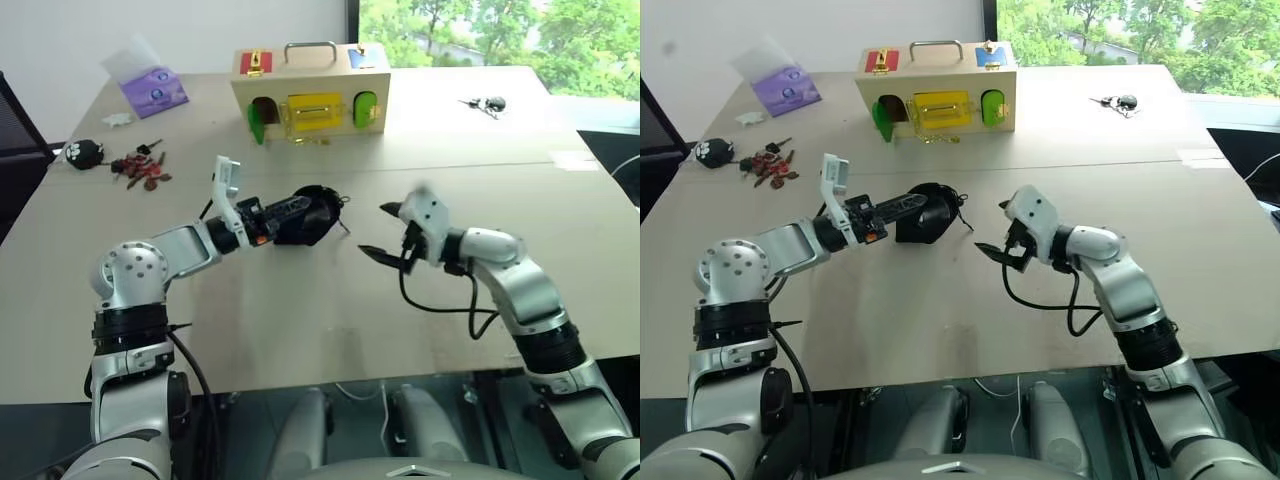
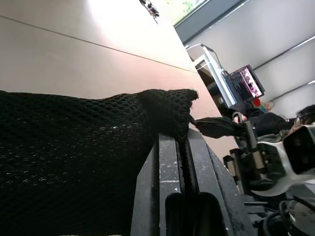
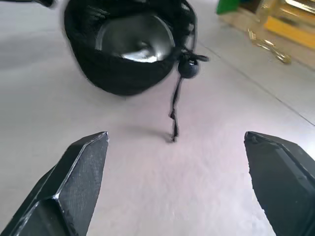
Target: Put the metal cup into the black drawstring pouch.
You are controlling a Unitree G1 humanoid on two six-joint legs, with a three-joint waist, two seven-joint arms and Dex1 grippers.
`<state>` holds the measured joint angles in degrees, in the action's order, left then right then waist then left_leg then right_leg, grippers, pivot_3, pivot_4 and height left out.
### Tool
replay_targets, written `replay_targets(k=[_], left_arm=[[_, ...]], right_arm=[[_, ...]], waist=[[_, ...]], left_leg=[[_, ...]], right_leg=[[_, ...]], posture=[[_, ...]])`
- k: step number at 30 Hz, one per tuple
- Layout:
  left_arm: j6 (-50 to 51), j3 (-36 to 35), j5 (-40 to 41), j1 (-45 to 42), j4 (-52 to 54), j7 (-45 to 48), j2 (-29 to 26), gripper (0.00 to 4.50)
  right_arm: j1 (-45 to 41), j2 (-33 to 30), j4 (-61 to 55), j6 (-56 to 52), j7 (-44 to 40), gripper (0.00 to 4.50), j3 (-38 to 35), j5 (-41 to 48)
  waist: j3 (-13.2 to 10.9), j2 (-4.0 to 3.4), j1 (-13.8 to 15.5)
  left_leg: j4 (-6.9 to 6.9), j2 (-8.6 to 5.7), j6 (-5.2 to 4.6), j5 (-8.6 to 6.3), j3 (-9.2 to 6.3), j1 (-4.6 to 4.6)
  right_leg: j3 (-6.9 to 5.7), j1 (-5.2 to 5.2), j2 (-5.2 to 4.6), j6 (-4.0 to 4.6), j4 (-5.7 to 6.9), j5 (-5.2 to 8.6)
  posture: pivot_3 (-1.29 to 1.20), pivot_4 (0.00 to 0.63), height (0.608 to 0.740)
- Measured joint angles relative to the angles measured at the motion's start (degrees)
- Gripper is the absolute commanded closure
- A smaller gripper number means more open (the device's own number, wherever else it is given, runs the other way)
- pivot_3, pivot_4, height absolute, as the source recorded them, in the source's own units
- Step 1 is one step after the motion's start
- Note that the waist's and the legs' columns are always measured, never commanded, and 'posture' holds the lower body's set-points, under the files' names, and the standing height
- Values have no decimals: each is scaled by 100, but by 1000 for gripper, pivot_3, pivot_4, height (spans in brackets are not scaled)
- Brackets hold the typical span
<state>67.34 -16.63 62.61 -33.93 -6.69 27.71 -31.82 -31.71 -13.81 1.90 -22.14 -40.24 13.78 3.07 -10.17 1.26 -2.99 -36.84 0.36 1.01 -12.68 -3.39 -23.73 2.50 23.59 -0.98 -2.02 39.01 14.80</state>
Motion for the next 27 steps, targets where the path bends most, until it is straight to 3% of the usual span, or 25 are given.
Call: replay_targets(k=[9,13,19,20,27], left_arm=[[162,91,-119,-2,178,185,-147,4500],[285,19,-82,201,461,177,-176,4500],[369,-302,21,526,806,72,-256,4500],[369,-321,26,532,815,68,-259,4500],[230,-566,54,889,1096,-13,-261,4500]], right_arm=[[-729,1239,2503,1640,734,24,317,-437],[-988,1445,3370,2253,961,1341,309,-531],[-1097,1428,3922,2873,1124,4293,240,-651],[-1097,1423,3943,2906,1149,4466,220,-662],[-1003,886,3728,3128,1589,4466,24,-908]], waist=[[-1,0,48],[-1,0,53],[0,0,51],[-1,0,53],[-1,0,59]], left_leg=[[4,-1,2,1,-15,-9],[8,2,2,1,-18,-7],[8,2,2,1,-20,-5],[8,2,2,1,-20,-5],[8,2,2,1,-19,-7]], right_leg=[[-2,3,-9,-1,-9,0],[-3,3,-8,-1,-8,0],[-3,2,-7,0,-7,0],[-4,2,-8,0,-6,0],[-2,3,-13,0,-8,0]], posture=[[0,150,740],[0,150,740],[0,150,740],[0,150,740],[0,150,740]])
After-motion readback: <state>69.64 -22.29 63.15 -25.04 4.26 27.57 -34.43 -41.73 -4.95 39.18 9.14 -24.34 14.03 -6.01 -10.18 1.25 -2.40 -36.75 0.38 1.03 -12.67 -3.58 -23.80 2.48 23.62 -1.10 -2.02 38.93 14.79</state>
